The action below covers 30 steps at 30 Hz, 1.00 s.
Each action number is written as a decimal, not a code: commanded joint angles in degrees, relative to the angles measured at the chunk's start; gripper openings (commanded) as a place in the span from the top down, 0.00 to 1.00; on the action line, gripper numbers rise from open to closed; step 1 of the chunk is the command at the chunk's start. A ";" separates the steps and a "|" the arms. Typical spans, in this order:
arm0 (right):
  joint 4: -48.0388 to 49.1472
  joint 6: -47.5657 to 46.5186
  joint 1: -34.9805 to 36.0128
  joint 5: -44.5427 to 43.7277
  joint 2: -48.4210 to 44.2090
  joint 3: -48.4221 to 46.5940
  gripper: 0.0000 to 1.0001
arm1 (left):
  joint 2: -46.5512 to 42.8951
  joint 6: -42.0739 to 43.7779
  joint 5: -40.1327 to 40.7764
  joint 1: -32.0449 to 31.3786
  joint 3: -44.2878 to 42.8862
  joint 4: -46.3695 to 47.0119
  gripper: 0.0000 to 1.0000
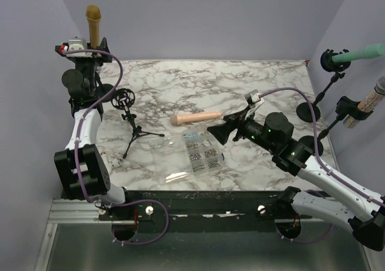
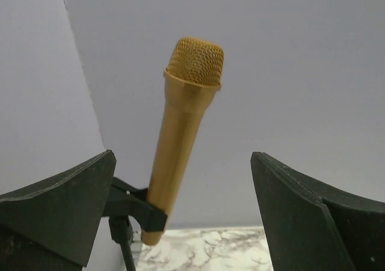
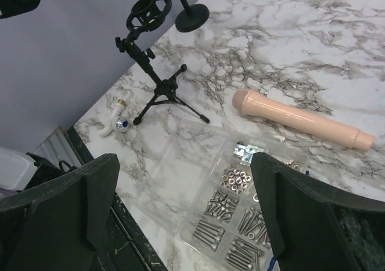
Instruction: Remove the microphone from the stand
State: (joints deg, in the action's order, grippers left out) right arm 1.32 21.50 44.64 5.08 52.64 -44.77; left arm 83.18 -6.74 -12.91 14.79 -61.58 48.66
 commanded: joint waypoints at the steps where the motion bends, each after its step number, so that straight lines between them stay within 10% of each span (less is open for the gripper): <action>1: 2.51 -2.17 0.18 -1.85 -1.96 1.25 0.00 | 4.86 2.06 -0.66 0.38 -6.79 5.22 0.02; 17: 4.24 -0.67 0.17 -2.86 4.03 -1.57 0.00 | 22.83 10.67 -6.09 0.51 -24.35 0.83 0.21; 30: 0.83 0.22 0.16 -4.64 4.04 -3.94 0.00 | 25.34 7.49 -5.76 0.13 -30.03 -4.00 0.74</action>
State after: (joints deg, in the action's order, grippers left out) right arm 3.33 21.15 44.62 2.37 58.13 -46.17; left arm 109.82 2.59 -17.61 14.92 -90.65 45.98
